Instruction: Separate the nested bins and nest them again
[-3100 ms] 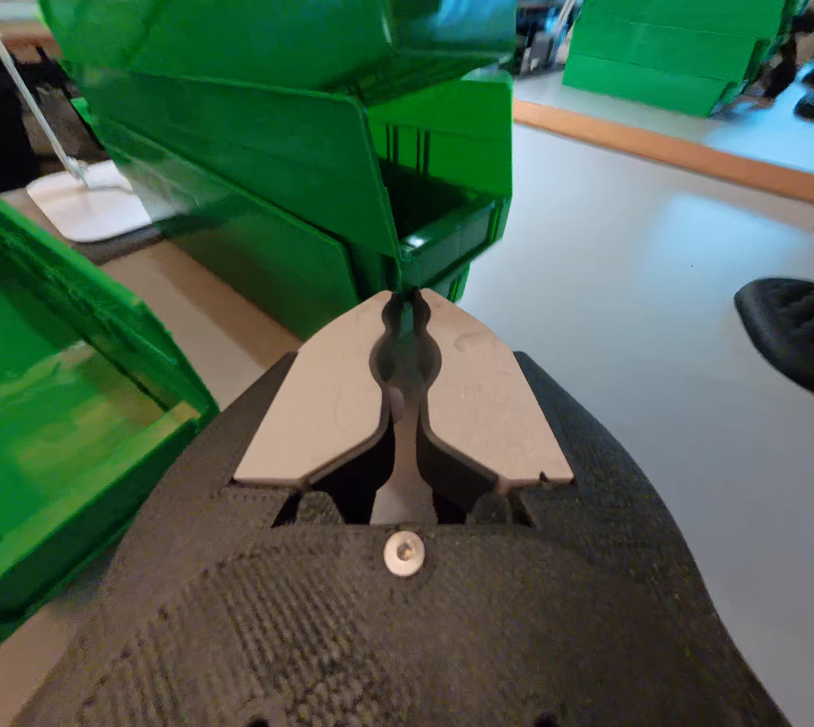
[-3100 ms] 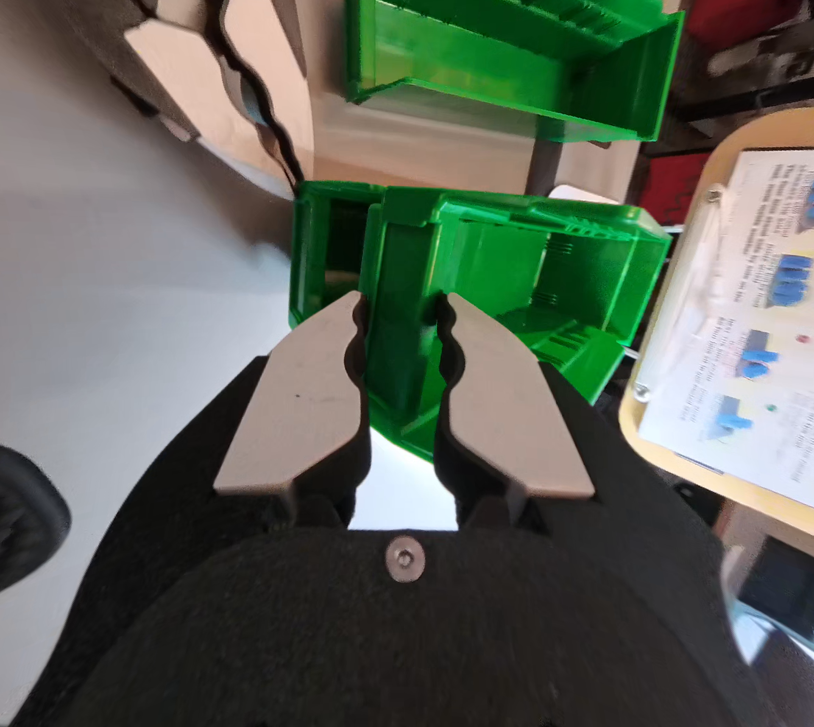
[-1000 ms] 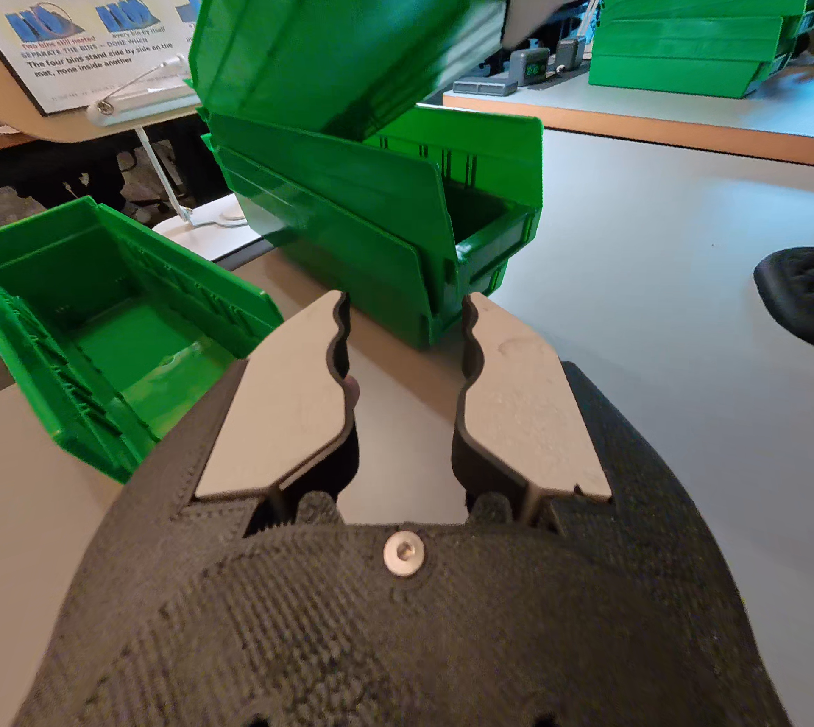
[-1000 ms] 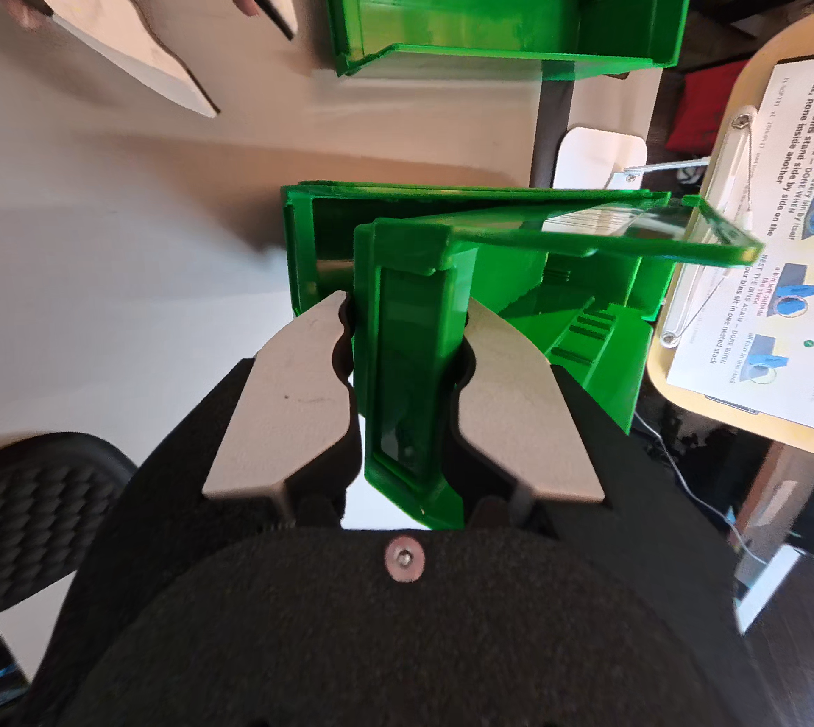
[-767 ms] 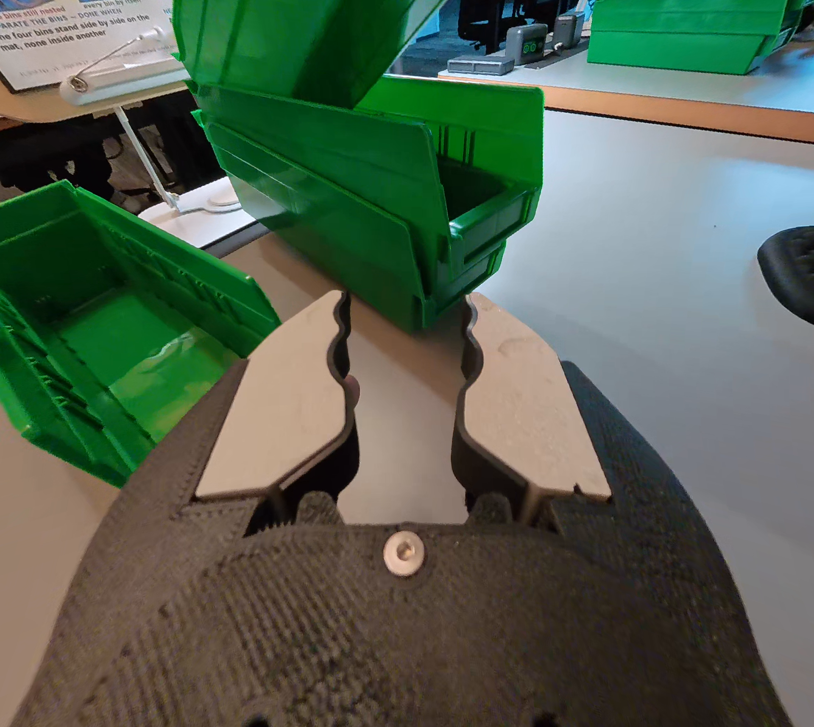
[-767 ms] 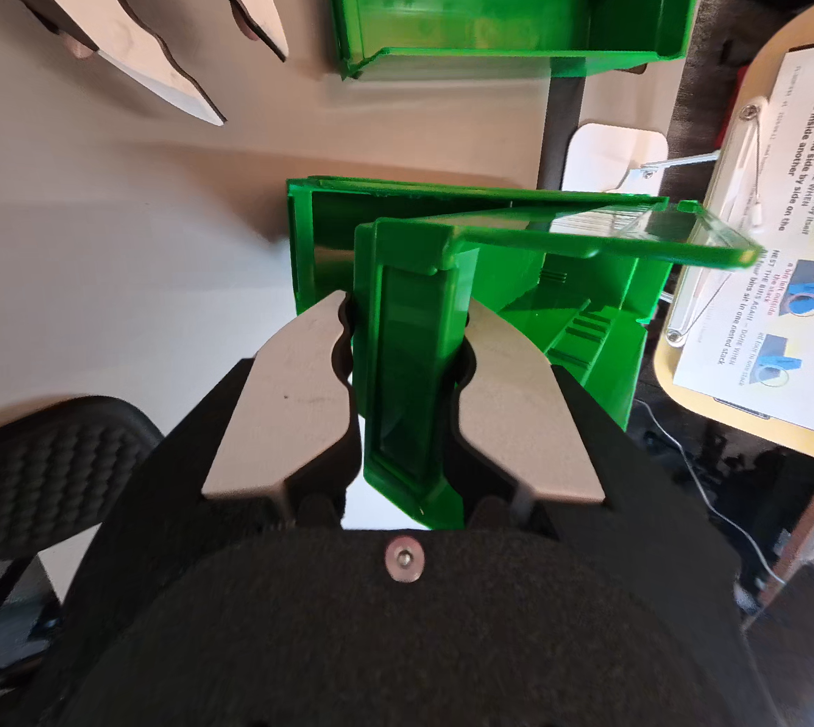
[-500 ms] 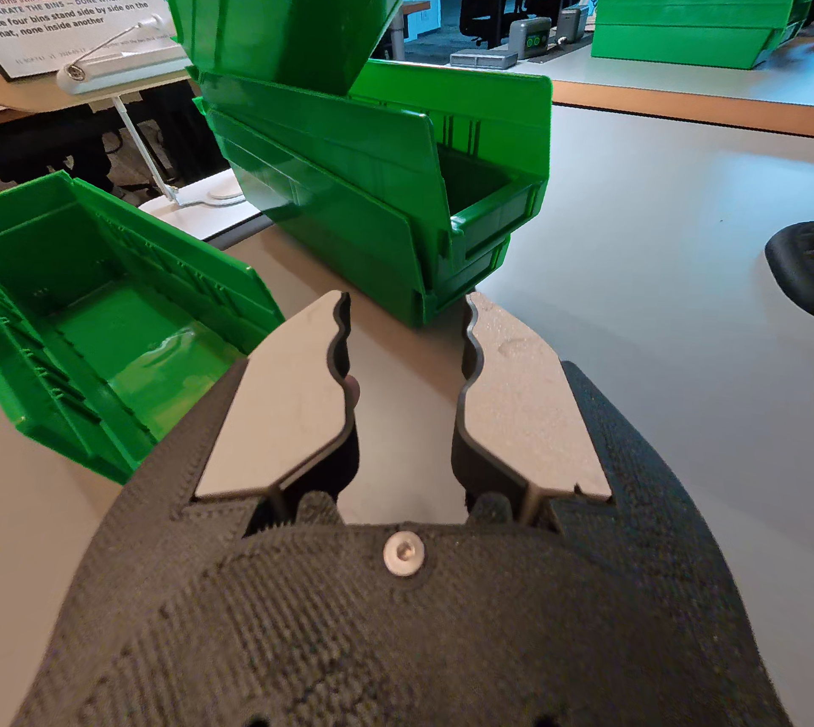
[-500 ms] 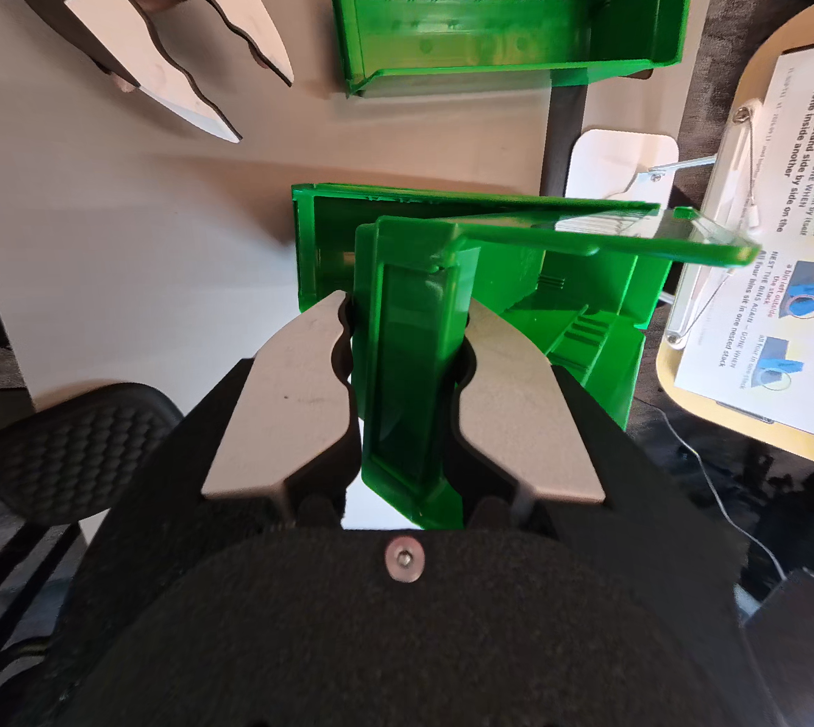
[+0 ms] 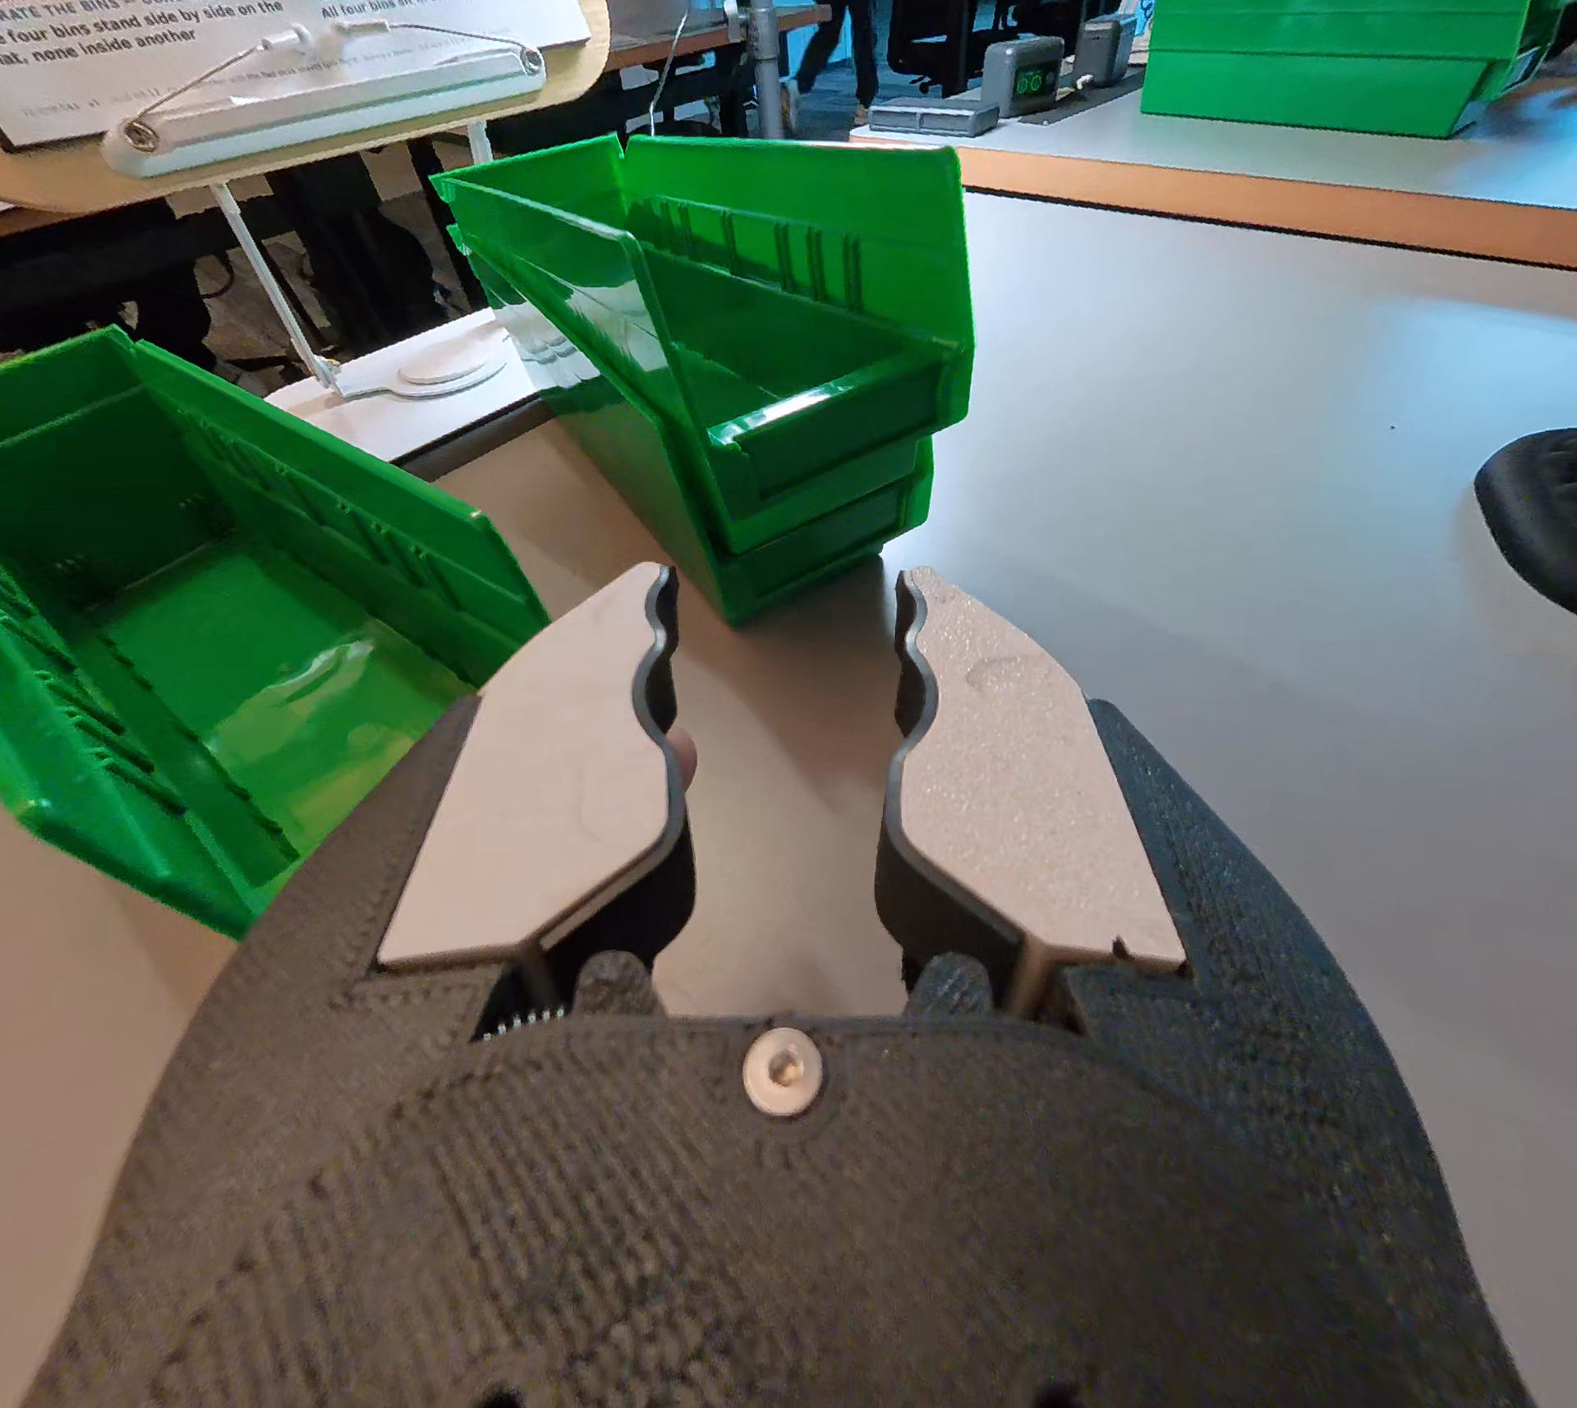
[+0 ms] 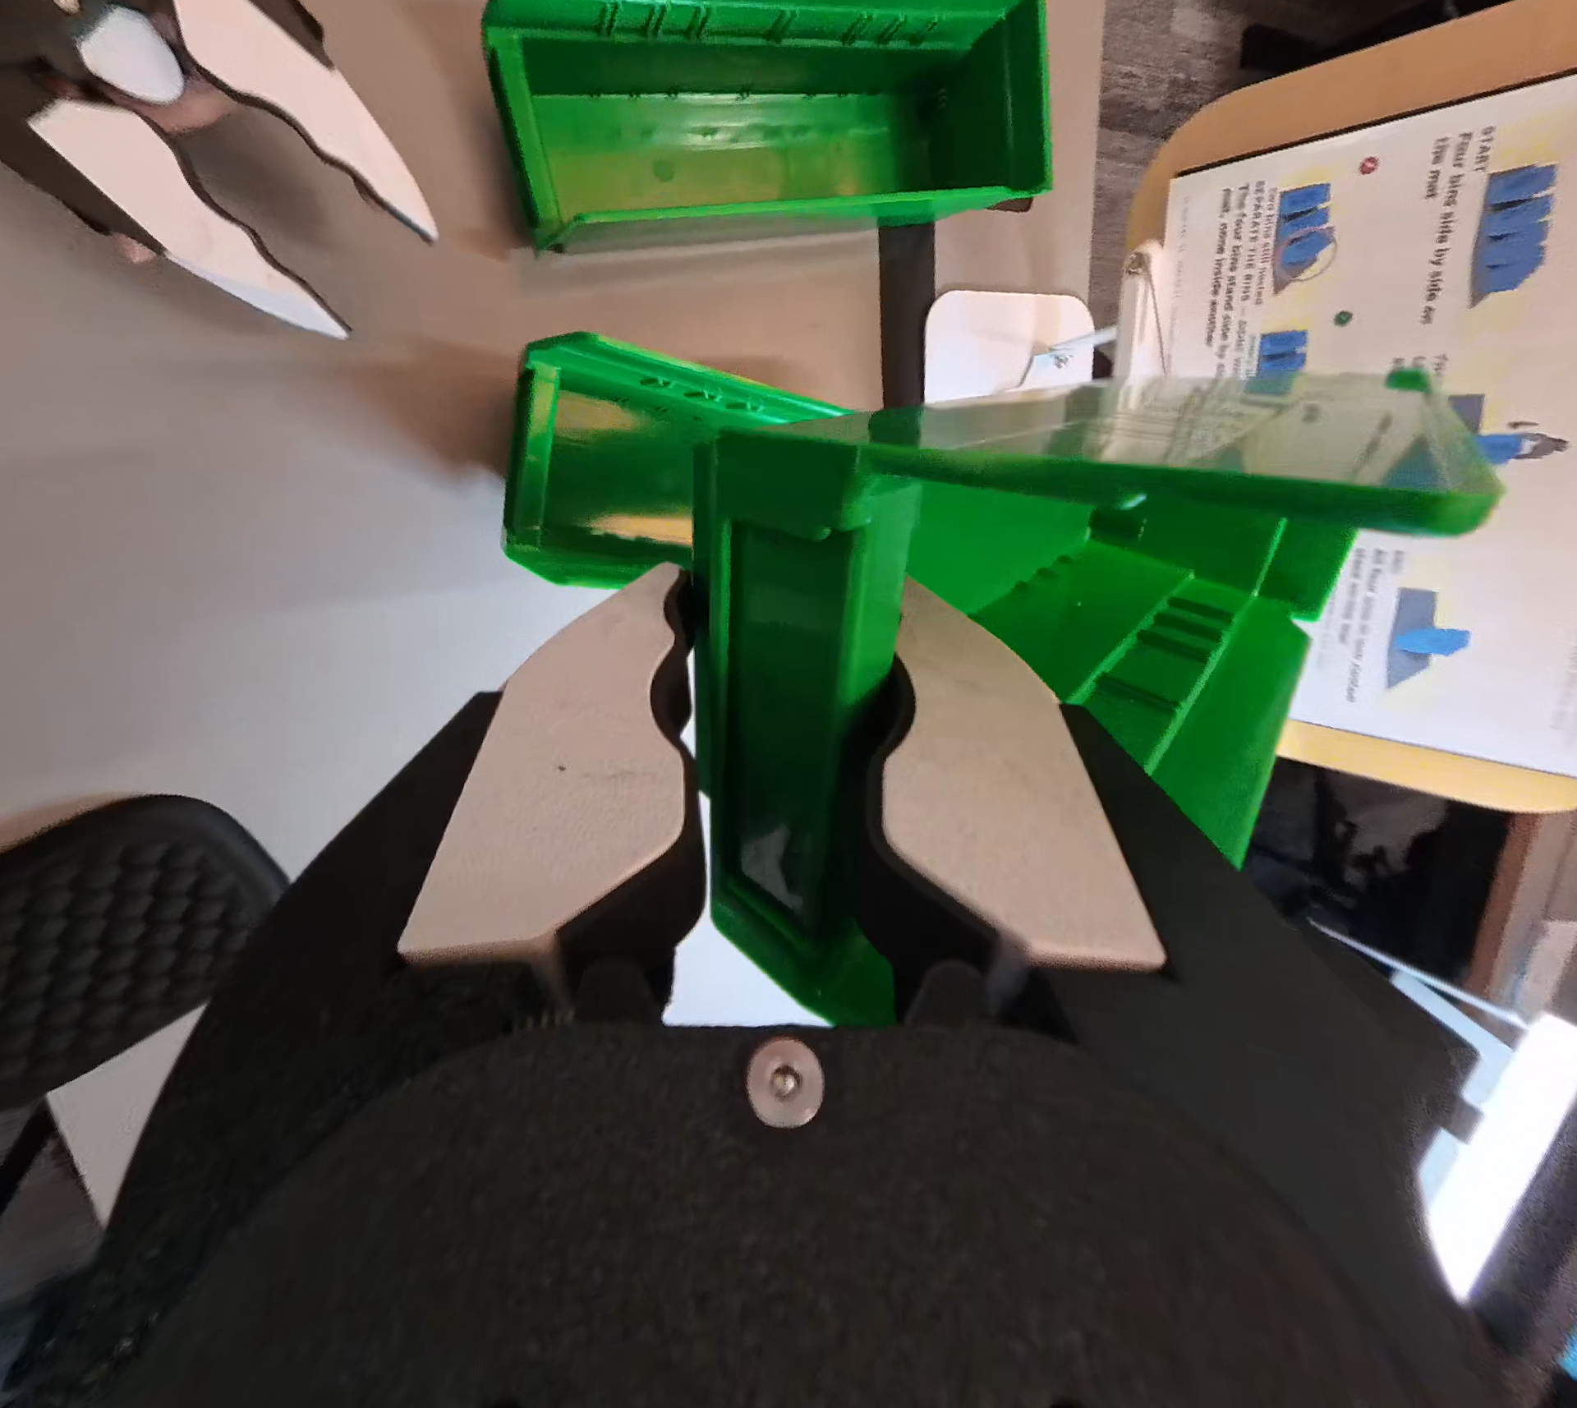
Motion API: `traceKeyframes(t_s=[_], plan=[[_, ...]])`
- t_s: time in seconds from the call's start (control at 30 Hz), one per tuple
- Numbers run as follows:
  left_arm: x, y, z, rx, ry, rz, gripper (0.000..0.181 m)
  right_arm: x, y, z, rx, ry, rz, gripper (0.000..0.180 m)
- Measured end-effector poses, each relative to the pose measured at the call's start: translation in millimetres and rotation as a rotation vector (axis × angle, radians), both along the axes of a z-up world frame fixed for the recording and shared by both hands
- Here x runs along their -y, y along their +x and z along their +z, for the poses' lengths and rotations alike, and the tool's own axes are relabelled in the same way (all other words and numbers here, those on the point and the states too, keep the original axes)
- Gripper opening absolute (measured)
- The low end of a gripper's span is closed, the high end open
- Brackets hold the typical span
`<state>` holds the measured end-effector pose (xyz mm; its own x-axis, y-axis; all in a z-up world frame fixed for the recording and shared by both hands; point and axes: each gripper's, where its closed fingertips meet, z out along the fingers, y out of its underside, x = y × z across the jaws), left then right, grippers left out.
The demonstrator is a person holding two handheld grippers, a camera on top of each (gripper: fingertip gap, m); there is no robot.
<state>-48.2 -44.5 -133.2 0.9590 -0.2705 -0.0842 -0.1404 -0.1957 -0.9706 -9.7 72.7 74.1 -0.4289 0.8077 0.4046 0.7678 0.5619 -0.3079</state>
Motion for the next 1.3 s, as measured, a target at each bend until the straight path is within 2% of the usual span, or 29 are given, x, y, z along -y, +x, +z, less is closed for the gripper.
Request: traceKeyframes(t_s=[0.23, 0.33, 0.53, 0.73, 0.93, 1.07, 1.13, 1.23, 1.3], plan=[[3.6, -0.5, 8.6, 0.024, 0.022, -0.005, 0.049, 4.7, 49.2, -4.9, -0.060, 0.180, -0.009, 0.039], [4.3, -0.6, 8.0, 0.020, 0.021, -0.002, 0.049, 5.0, 85.7, -23.1, -0.052, 0.249, -0.028, 0.039], [3.0, -2.8, 7.4, 0.003, 0.025, 0.012, 0.049, -14.7, 155.4, -106.0, 0.007, 0.300, -0.102, 0.039], [4.0, -7.3, 6.9, -0.009, 0.035, 0.032, 0.047, -77.4, 209.4, -204.0, 0.081, 0.421, -0.175, 0.040], [3.7, -13.0, -6.2, -0.011, -0.001, 0.047, 0.047, -116.3, 228.8, -266.0, 0.106, 0.476, -0.139, 0.040], [2.3, -13.6, -9.3, -0.012, -0.010, 0.049, 0.047, -132.3, 233.6, -285.5, 0.130, 0.544, -0.084, 0.040], [2.1, -13.7, -10.2, -0.015, -0.012, 0.049, 0.047, -136.4, 237.4, -290.8, 0.154, 0.561, -0.095, 0.050], [2.5, -14.7, -9.4, -0.014, -0.008, 0.052, 0.047, -126.9, 238.1, -281.1, 0.119, 0.459, -0.170, 0.065], [2.5, -15.0, -8.3, -0.011, -0.006, 0.051, 0.047, -113.2, 240.7, -268.3, 0.113, 0.374, -0.219, 0.066]])
